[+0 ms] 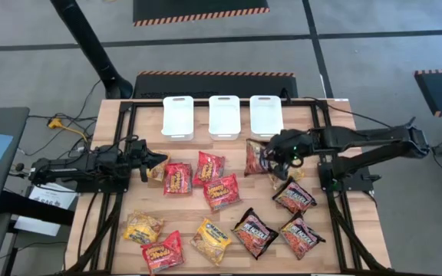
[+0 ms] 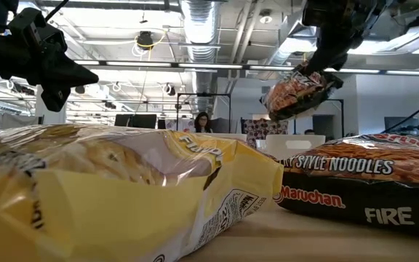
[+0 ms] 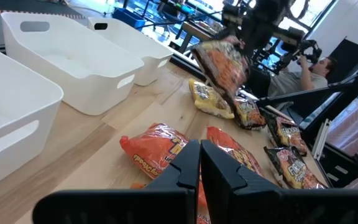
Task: Sort Maruchan noodles
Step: Put the black noodle pack into the right white bin
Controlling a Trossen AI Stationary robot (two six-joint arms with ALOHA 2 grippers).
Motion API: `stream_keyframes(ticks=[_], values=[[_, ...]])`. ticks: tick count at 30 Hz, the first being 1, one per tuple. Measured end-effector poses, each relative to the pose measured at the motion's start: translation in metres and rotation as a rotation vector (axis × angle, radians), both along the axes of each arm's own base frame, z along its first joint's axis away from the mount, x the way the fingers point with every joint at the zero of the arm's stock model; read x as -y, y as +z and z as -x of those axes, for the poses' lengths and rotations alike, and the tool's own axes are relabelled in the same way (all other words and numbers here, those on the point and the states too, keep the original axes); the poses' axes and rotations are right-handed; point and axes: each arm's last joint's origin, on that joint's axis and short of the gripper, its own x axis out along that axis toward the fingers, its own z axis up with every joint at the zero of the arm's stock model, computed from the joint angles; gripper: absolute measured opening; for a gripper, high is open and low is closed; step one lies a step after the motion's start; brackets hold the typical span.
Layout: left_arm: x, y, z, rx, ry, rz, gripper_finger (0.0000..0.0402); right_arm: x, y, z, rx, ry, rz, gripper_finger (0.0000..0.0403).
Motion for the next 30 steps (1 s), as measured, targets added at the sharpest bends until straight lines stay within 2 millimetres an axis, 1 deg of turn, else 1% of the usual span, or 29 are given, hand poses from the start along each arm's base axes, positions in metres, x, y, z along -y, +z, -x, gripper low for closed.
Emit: stream_keyframes(ticks=[2, 6, 11, 14, 20, 27, 30], values=[[0.0, 0.0, 0.0, 0.0, 0.0, 0.0, 0.0, 0.008, 0.008, -0.001, 0.014, 0.011, 0.064, 0.0003], [0.0, 0.0, 0.0, 0.0, 0.0, 0.0, 0.0, 0.024, 0.031, -0.004, 0.044, 0.072, 0.229, 0.0004], [0.0, 0.0, 0.0, -0.002, -0.001, -0.007, 0.0, 0.049, 0.05, -0.007, -0.004, 0.08, 0.356, 0.0004], [0.0, 0.0, 0.0, -0.002, -0.001, -0.007, 0.0, 0.065, 0.057, -0.006, -0.061, 0.082, 0.409, 0.0004], [0.0, 0.0, 0.0, -0.002, -0.001, -0.007, 0.0, 0.097, 0.059, -0.005, -0.202, 0.136, 0.519, 0.0004], [0.0, 0.0, 0.0, -0.002, -0.001, -0.008, 0.0, 0.131, 0.051, -0.009, -0.336, 0.203, 0.583, 0.0004], [0.0, 0.0, 0.0, -0.002, -0.001, -0.008, 0.0, 0.143, 0.041, -0.014, -0.417, 0.239, 0.605, 0.0004]])
